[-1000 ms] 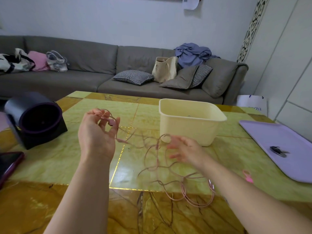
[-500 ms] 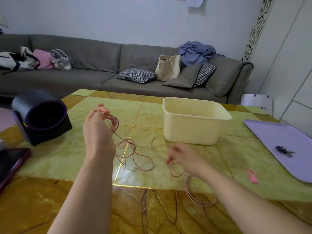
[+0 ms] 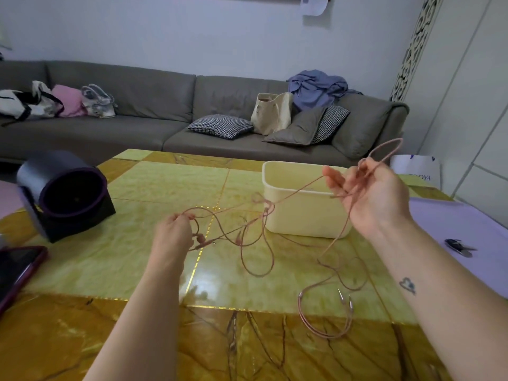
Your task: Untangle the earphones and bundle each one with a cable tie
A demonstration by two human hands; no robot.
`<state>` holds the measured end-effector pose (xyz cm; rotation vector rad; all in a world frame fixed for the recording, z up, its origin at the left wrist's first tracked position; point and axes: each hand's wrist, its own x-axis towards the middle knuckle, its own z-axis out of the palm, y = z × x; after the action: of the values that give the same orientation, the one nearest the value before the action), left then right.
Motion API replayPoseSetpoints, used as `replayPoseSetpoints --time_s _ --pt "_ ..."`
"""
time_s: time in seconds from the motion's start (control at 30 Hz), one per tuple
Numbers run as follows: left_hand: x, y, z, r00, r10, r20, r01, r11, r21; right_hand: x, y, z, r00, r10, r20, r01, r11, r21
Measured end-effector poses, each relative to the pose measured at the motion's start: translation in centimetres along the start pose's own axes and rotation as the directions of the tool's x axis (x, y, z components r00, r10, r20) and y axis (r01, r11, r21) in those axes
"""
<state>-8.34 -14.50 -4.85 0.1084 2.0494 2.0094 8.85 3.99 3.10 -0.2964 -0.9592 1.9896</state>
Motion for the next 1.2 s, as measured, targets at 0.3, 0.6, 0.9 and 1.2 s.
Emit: replayPoseSetpoints --time_s 0.3,0.6,0.9,1.2 --pt "0.0 0.3 -0.4 0.948 0.319 0.015 -0.286 0.827 0.484 -1.4 0.7 2.4 0.926 0.173 0.335 -0.037 0.926 -0.376" --pt "-4.9 0.4 3.9 0.688 0.295 0.663 -0.552 0.806 0.214 -2.9 0.7 4.8 0.908 0.092 0.409 0.088 0.912 -0.401" --pt "-1.9 2.5 -0.5 0.843 0.293 0.451 -0.329 0.944 0.000 0.2 -0.7 -4.0 0.894 -0.005 0.447 0.447 -0.041 -0.894" --pt "-2.3 3.0 -0.3 0.941 -0.008 0.339 0.122 0.941 -0.316 0.0 2.7 -11.8 0.951 0.265 0.158 0.266 -0.445 -0.855"
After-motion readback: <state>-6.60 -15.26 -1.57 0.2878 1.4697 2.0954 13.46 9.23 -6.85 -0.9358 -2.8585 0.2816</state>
